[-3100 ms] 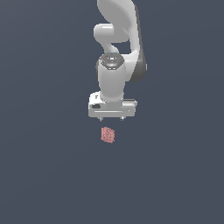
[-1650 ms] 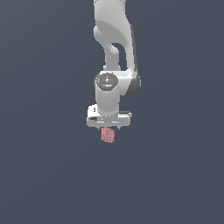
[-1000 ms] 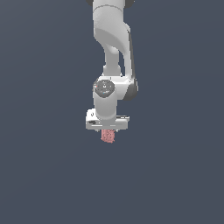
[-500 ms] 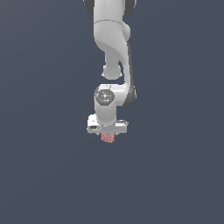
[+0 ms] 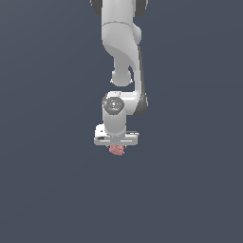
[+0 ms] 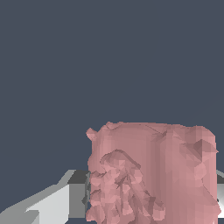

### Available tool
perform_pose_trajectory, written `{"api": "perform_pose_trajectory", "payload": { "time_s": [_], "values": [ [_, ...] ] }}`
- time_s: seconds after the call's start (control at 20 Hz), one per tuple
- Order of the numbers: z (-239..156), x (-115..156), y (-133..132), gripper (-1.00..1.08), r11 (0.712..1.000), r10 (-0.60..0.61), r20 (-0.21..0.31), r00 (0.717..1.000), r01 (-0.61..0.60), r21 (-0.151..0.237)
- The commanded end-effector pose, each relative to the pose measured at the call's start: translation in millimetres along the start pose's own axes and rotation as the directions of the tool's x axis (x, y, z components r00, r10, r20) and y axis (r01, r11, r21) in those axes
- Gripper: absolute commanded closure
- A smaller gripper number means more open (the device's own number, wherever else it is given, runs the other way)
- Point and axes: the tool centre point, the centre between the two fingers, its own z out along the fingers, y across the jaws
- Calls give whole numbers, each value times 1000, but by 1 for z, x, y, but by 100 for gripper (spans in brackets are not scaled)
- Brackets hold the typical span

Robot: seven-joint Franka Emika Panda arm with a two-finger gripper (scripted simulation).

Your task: Pick up the object and move it to a goal position.

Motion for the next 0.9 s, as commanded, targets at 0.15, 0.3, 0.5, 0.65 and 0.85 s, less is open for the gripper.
{"api": "perform_pose_trajectory", "payload": {
  "time_s": [0.15, 0.3, 0.5, 0.65, 0.85],
  "values": [
    [-1, 0, 0, 108, 1000, 0, 0, 1000, 0, 0],
    [-6, -1, -2, 108, 1000, 0, 0, 1000, 0, 0],
    [-21, -3, -6, 108, 1000, 0, 0, 1000, 0, 0],
    [-38, -5, -11, 108, 1000, 0, 0, 1000, 0, 0],
    [-69, -10, -20, 108, 1000, 0, 0, 1000, 0, 0]
  ]
}}
